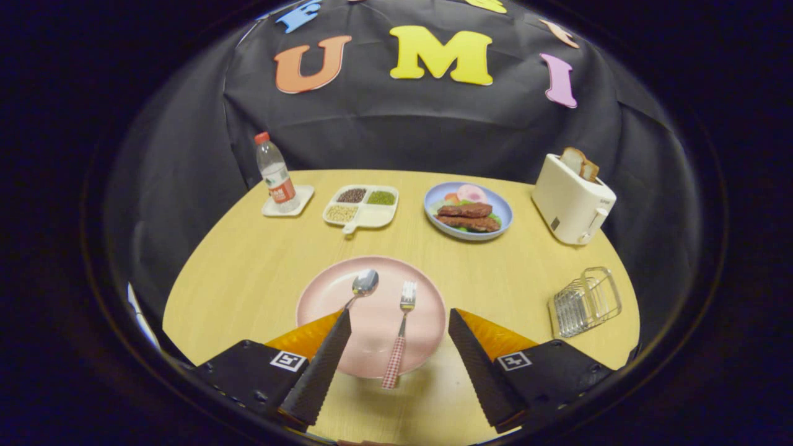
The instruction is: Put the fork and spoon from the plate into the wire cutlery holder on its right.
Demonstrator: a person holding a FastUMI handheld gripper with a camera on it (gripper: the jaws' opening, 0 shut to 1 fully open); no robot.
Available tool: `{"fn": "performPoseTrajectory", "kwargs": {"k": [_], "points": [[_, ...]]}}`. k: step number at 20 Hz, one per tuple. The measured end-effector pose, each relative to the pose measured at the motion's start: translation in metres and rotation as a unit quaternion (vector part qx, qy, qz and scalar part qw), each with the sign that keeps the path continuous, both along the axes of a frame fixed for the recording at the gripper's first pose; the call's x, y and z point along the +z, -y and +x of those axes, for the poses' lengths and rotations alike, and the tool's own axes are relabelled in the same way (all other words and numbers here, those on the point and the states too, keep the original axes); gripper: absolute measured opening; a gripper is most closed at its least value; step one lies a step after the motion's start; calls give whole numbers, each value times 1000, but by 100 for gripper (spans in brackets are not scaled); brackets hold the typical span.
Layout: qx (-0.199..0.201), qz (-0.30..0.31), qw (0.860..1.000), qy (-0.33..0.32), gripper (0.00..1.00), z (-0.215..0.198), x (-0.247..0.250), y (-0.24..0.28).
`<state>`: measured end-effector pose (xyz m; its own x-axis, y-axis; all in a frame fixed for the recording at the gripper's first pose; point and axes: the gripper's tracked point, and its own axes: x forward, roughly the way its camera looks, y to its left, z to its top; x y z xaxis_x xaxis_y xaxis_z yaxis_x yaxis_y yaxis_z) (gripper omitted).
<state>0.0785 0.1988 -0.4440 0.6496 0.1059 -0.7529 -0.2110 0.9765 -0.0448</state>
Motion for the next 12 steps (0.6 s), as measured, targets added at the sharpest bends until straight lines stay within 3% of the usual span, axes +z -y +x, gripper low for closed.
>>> {"fn": "performPoseTrajectory", "kwargs": {"k": [7,11,12], "points": [[-38,6,996,-74,77,6,-60,-3],[-62,7,993,-104,60,4,-80,-1],[-67,7,991,-113,48,3,-84,-1]]}}
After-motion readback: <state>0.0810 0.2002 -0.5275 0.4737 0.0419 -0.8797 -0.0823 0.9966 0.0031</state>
